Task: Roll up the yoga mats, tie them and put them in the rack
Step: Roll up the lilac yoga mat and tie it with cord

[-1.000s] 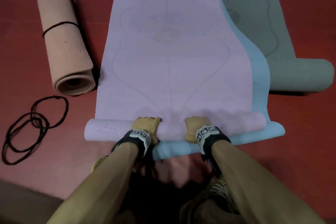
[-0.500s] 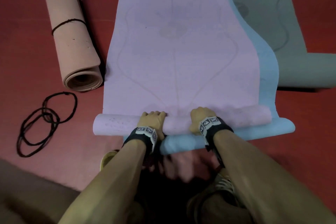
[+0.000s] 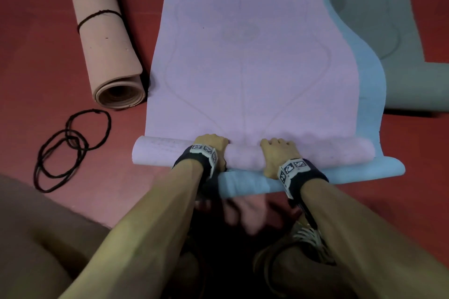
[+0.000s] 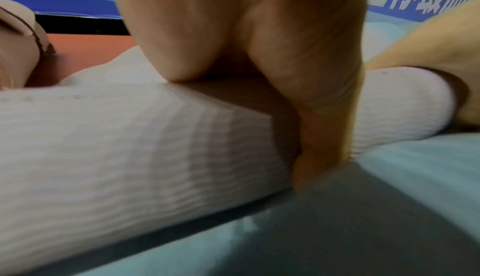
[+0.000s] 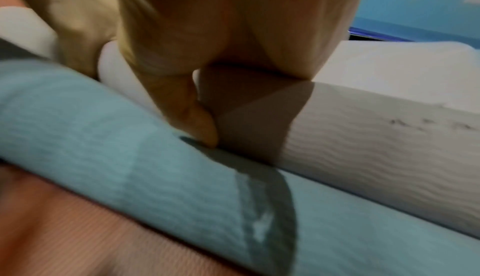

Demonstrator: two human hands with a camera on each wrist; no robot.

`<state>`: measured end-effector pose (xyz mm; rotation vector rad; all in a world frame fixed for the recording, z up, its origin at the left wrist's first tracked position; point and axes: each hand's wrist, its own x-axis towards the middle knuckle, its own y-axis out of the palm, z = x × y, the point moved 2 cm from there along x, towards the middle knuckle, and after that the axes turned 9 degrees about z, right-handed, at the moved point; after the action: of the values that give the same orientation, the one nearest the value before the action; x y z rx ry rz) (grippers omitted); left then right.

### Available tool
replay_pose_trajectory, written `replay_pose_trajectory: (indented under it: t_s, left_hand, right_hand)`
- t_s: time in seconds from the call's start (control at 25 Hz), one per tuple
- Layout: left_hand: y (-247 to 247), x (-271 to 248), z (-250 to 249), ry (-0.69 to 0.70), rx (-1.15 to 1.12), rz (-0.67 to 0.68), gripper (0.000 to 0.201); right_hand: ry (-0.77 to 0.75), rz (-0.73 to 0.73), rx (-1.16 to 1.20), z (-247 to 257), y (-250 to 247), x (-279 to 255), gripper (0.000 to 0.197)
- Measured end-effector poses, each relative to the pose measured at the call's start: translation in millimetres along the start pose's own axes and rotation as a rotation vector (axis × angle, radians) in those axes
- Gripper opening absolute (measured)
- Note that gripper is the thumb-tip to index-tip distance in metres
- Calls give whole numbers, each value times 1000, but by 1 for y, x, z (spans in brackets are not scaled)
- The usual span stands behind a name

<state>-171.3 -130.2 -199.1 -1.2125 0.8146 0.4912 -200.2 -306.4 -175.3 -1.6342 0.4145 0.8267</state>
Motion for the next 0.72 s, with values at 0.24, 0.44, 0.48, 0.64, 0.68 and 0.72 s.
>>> replay_pose_trajectory:
  t_s: [0.24, 0.44, 0.48, 0.64, 0.68, 0.72]
  left_hand:
    - [2, 2, -9, -55, 58, 62, 60]
    - [33, -17, 4, 89, -40, -307, 71]
    - [36, -18, 0, 92, -17, -330, 70]
    - [22, -12, 5, 121, -25, -234, 76]
    - [18, -9, 3, 135, -29, -201, 78]
    - [14, -7, 3, 126, -24, -166, 79]
  right_hand:
    - [28, -17, -20, 6, -7, -4, 41]
    - [43, 285, 124, 0, -40, 9, 29]
    - [43, 350, 137, 0, -42, 12, 31]
    - [40, 364, 169, 0, -32, 13, 37]
    - [35, 311, 173, -1, -25, 11, 35]
    - [25, 240, 159, -1, -18, 9, 41]
